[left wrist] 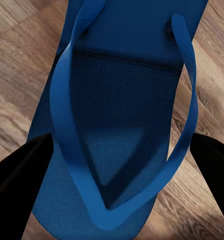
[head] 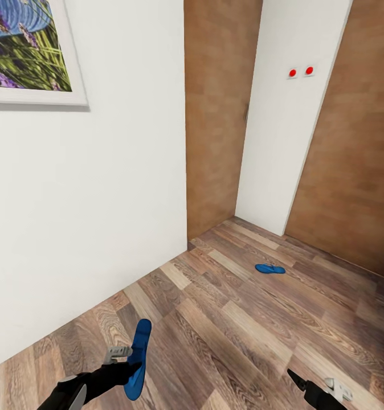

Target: In the bedroom, move the book from the bed onto either nightstand, and place the two sandals side by side next to the bed.

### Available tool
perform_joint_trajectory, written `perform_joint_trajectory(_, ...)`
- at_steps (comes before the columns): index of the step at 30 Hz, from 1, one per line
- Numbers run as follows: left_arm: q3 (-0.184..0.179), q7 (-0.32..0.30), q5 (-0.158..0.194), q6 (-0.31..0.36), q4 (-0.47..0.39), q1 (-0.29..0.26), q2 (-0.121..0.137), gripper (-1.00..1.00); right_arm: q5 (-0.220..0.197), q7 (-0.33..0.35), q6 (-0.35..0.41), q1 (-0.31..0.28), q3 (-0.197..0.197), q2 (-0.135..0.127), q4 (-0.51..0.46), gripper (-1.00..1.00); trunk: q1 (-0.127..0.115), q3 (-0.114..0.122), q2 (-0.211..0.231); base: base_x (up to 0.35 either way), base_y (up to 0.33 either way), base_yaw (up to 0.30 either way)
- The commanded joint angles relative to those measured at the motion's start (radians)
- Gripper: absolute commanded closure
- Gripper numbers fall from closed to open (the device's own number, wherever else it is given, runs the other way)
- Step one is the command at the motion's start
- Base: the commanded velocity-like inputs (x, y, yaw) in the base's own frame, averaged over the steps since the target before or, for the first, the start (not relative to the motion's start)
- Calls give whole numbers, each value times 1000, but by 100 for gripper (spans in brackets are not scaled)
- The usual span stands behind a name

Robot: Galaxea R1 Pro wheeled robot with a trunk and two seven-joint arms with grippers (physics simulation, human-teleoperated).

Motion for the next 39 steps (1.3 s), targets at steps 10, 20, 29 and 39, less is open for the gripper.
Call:
perform_joint_trajectory(10, 3, -4, 8, 10, -1, 0, 0, 100, -9, 5, 8, 0, -2, 0, 0, -100, 0, -1, 0, 187, 0, 0)
perform_joint_trajectory(20, 3, -4, 8, 10, -1, 0, 0, 100, -9, 5, 8, 0, -2, 0, 0, -100, 0, -1, 0, 303, 0, 0)
perform_joint_trajectory(29, 3, -4, 8, 10, -1, 0, 0, 100, -9, 5, 8, 0, -2, 0, 0, -100, 0, -1, 0, 52, 0, 0)
perform_joint_trajectory(39, 3, -4, 8, 10, -1, 0, 0, 100, -9, 5, 8, 0, -2, 1, 0, -100, 0, -1, 0, 4, 0, 0)
